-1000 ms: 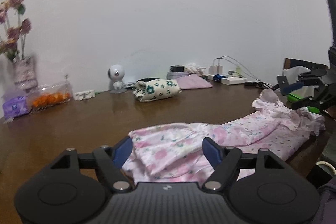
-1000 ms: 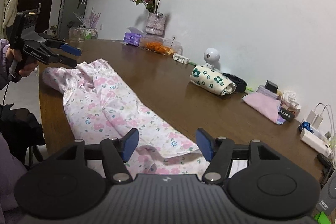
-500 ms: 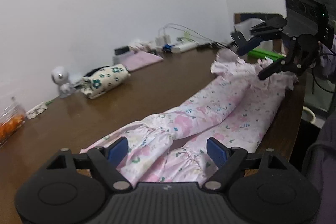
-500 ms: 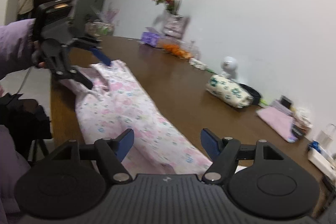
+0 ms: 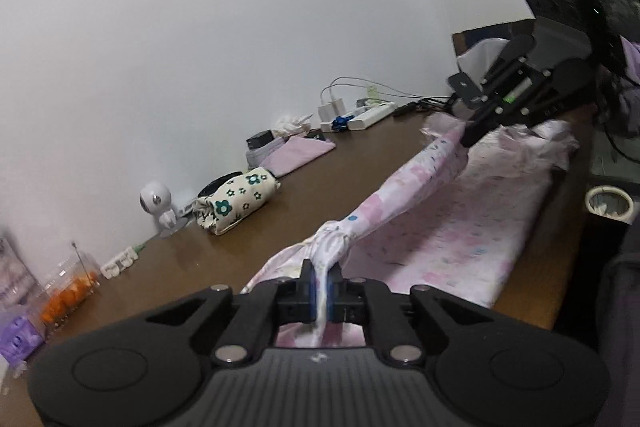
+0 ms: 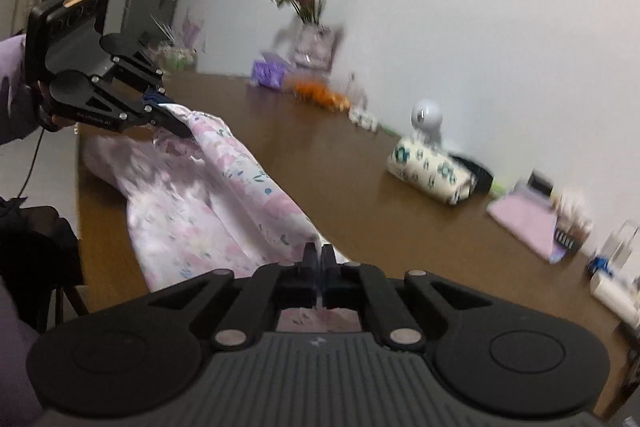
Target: Fold clothes
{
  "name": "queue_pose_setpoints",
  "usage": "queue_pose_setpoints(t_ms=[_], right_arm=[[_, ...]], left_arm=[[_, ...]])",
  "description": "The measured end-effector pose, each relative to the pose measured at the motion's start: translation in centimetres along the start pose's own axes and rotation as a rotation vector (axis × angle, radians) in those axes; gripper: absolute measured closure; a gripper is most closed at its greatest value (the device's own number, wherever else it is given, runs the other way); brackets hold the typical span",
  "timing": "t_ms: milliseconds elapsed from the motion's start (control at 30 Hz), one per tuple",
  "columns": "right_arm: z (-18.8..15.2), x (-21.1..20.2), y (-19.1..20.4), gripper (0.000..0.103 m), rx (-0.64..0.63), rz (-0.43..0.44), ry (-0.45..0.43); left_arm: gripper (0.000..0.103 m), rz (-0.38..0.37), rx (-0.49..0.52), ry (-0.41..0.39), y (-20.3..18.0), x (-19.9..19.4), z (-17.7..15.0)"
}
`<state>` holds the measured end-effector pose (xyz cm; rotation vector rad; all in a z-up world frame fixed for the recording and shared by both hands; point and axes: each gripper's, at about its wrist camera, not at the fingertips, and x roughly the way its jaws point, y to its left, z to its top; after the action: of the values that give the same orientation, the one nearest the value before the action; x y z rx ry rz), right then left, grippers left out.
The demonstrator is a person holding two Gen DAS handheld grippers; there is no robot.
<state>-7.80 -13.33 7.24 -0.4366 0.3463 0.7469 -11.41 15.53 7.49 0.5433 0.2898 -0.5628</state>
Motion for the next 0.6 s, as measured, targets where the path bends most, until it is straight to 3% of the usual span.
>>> queue_pose_setpoints(t_ms=[133,200,267,300,333,367,433,500,600], right_arm=[[-2.2,0.3,1.6,0.102,-0.001,0.07,0.085],[-3.3,0.7,2.6,0.1,-0.006,0.091,0.124],[-3.1,0.0,2.6,0.095,-0.003,0.096,0.097],[-2.9,-0.4,2.6,0.089,-0.001,0.098,0.081],[-2.8,-0.8,2.6,0.079,0.001,0.1,0.064],[-2.4,-1.1,2.1,0.075,0.037,0.095,0.037],[-1.7,-1.0,0.9,0.075,0.138,0.091,-0.006],[-1.4,0.3,0.1,0.075,0.247,0.095,-0.003],[-2.2,3.9,1.4,0.081,0.273,0.066,0.132]], left_arm=[[0.097,-0.045,0.016,0.131,-2.4,0.8,-2.6],[0.093,-0.03,-0.024,0.162,-2.2,1.0,-3.6],[0.091,-0.056,-0.091,0.163,-1.2,0.1,-3.7],[0.087,-0.081,-0.122,0.139,-0.7,-1.0,-3.5],[0.076,-0.102,-0.149,0.083,-0.1,-2.4,-3.0],[0.068,-0.102,-0.174,0.015,0.5,-3.8,-2.5],[0.028,-0.045,-0.243,-0.066,1.5,-4.7,-1.2],[0.026,0.03,-0.328,-0.086,2.1,-3.7,0.2],[0.028,0.052,-0.413,0.0,1.1,0.9,1.4]])
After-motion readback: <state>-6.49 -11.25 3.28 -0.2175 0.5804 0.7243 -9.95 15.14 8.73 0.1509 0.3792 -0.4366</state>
